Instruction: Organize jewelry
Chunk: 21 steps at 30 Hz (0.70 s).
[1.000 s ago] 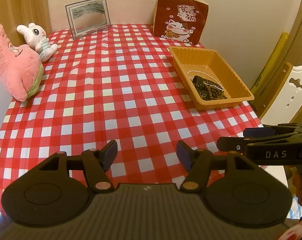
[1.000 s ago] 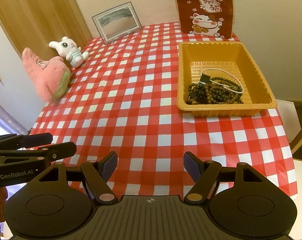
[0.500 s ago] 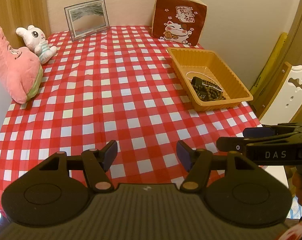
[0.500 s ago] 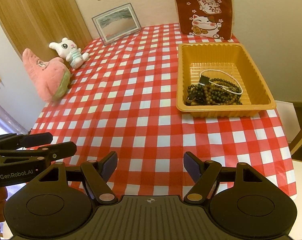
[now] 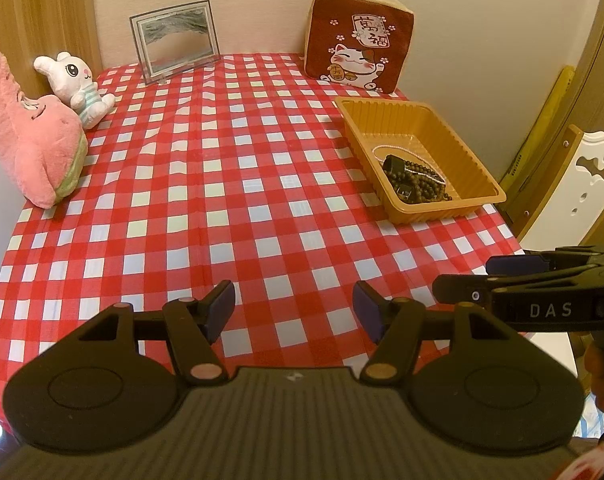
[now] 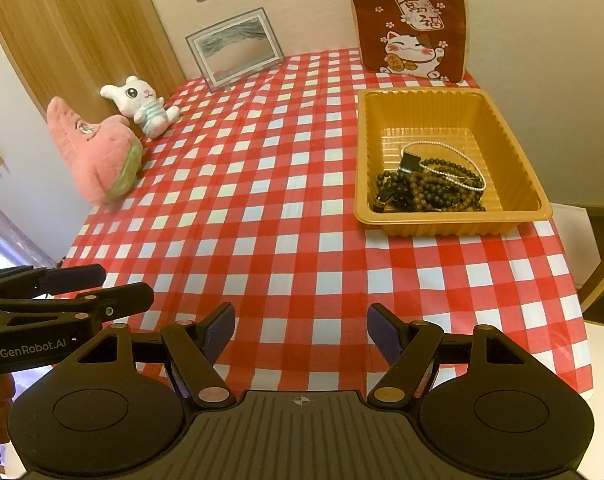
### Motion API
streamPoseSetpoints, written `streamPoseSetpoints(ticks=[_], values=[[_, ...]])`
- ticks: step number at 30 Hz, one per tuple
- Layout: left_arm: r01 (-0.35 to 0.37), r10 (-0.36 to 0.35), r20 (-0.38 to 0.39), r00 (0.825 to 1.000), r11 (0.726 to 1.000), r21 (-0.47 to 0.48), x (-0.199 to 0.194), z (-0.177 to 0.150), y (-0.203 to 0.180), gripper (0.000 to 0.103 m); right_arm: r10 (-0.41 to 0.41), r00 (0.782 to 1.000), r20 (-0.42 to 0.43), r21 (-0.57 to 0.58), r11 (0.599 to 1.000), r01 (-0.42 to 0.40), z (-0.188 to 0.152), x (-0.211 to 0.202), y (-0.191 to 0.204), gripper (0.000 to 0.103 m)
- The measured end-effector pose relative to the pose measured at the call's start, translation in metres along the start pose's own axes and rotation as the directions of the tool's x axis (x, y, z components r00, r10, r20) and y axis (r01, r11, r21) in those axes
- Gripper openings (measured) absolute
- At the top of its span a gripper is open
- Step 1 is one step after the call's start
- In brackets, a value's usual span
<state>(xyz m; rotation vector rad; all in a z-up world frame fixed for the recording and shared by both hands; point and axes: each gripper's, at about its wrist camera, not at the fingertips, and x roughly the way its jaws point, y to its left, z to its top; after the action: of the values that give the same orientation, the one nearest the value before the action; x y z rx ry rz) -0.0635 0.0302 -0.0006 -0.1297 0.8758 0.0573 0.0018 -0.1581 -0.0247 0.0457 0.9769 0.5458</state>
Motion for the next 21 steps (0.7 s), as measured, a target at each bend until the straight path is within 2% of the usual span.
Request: streamPoseSetpoints(ticks=[21], values=[[0.0, 0.0, 0.003, 1.0, 1.0, 0.0, -0.0011, 0.0028, 0.0002, 0.063, 0.0, 1.0, 0.001, -0.001, 1.0, 0.0, 0.0003, 0.0008, 0.0009, 0.073]])
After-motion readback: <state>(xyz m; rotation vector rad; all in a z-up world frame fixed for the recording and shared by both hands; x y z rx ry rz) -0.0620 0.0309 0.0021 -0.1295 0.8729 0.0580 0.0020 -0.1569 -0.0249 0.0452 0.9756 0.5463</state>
